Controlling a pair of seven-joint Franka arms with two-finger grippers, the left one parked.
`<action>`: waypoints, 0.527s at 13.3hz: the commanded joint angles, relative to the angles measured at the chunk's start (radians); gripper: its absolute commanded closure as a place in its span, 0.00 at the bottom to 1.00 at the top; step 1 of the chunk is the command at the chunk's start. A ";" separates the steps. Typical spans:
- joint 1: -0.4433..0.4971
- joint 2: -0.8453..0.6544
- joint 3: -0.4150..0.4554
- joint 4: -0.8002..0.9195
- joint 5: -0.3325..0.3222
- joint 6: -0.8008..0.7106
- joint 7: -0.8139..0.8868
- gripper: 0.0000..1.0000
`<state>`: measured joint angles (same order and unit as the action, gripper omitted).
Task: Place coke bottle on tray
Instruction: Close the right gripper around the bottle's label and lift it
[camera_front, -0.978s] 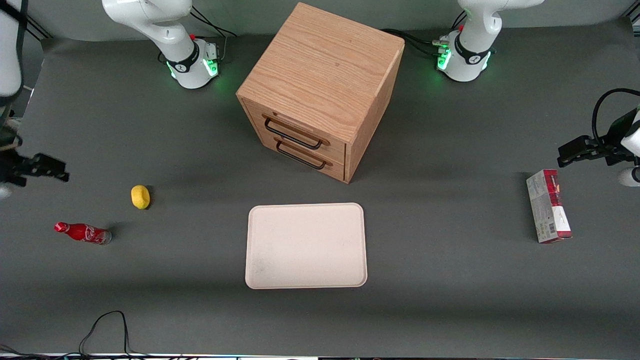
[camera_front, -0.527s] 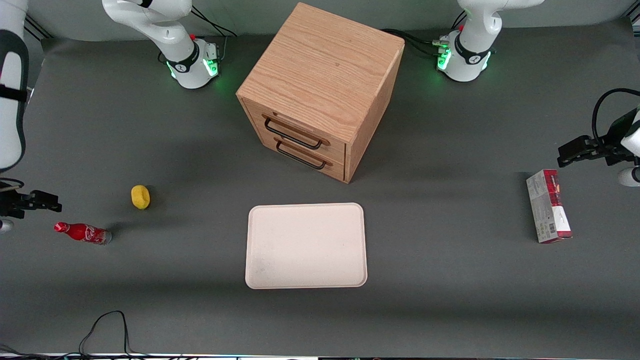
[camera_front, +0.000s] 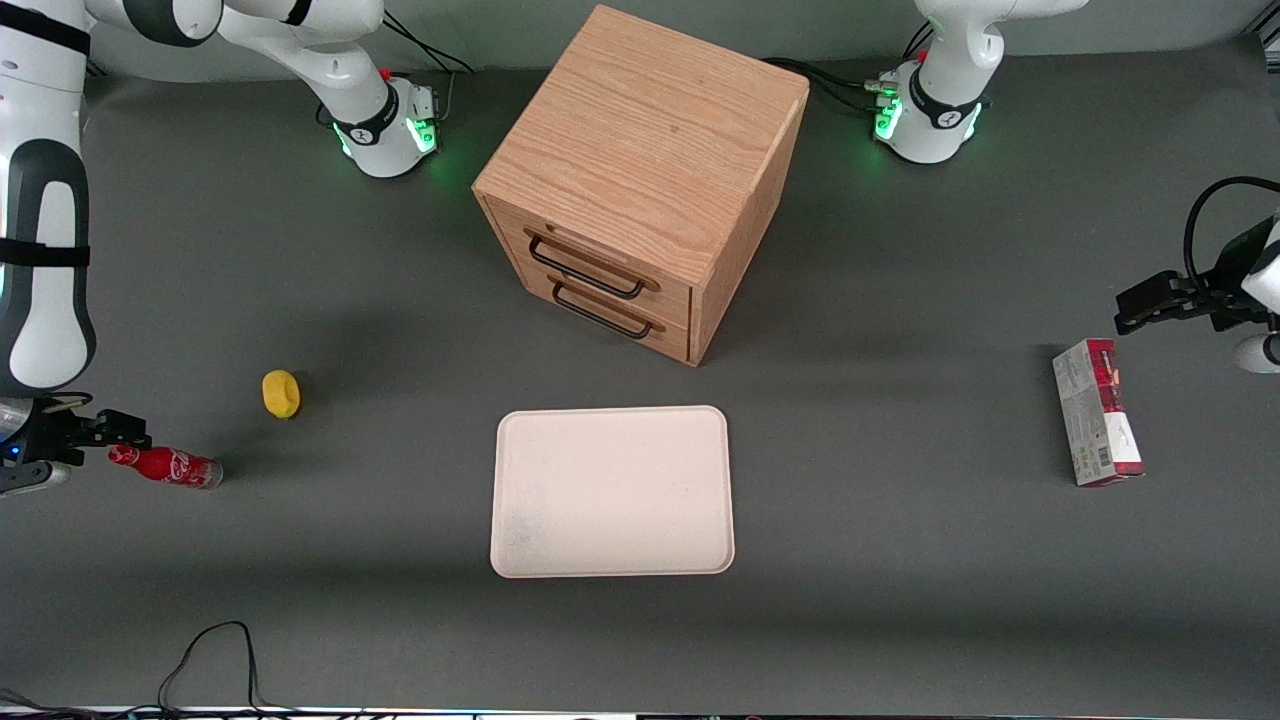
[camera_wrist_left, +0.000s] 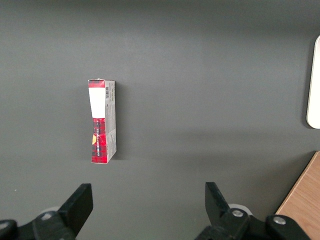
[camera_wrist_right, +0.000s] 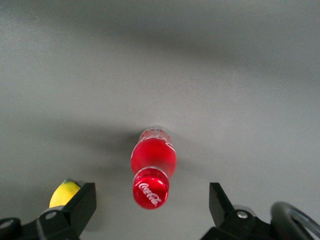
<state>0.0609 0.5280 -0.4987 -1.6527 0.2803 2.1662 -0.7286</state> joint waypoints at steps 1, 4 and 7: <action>0.002 0.021 -0.011 0.001 0.042 0.020 -0.040 0.01; 0.002 0.030 -0.011 -0.007 0.051 0.029 -0.040 0.08; 0.002 0.029 -0.011 -0.009 0.051 0.029 -0.041 0.34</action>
<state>0.0606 0.5571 -0.5015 -1.6582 0.2957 2.1809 -0.7308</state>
